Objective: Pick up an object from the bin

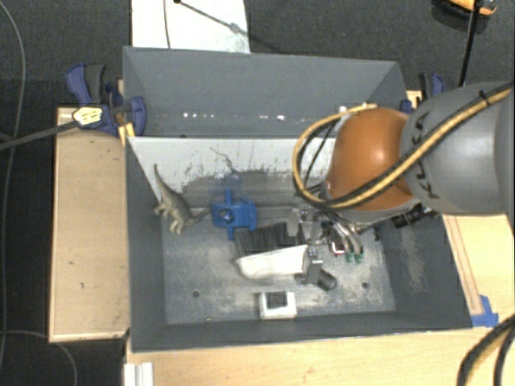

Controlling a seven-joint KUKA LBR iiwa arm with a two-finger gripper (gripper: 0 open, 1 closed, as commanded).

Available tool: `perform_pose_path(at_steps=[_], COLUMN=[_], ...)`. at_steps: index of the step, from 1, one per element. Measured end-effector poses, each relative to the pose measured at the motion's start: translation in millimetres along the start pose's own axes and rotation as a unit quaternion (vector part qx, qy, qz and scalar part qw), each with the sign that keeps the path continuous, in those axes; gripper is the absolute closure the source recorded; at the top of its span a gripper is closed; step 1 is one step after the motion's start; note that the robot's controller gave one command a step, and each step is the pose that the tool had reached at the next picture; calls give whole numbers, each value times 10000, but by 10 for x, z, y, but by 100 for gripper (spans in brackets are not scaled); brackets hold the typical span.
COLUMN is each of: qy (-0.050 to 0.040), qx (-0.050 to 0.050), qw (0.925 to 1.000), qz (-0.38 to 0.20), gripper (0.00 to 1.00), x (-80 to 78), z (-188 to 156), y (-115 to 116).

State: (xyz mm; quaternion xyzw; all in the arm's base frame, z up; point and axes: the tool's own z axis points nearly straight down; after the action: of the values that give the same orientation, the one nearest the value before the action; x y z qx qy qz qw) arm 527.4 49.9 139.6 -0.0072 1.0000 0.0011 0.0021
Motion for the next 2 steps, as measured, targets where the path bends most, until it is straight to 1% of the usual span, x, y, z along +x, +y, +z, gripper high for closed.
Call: perform_pose_path(at_steps=[1, 2], qy=[-38, -92], qx=[0, 0], qw=[9982, 9994], qz=[601, -319], gripper=[0, 100], x=[-48, -69], z=[528, 757], y=[99, 196])
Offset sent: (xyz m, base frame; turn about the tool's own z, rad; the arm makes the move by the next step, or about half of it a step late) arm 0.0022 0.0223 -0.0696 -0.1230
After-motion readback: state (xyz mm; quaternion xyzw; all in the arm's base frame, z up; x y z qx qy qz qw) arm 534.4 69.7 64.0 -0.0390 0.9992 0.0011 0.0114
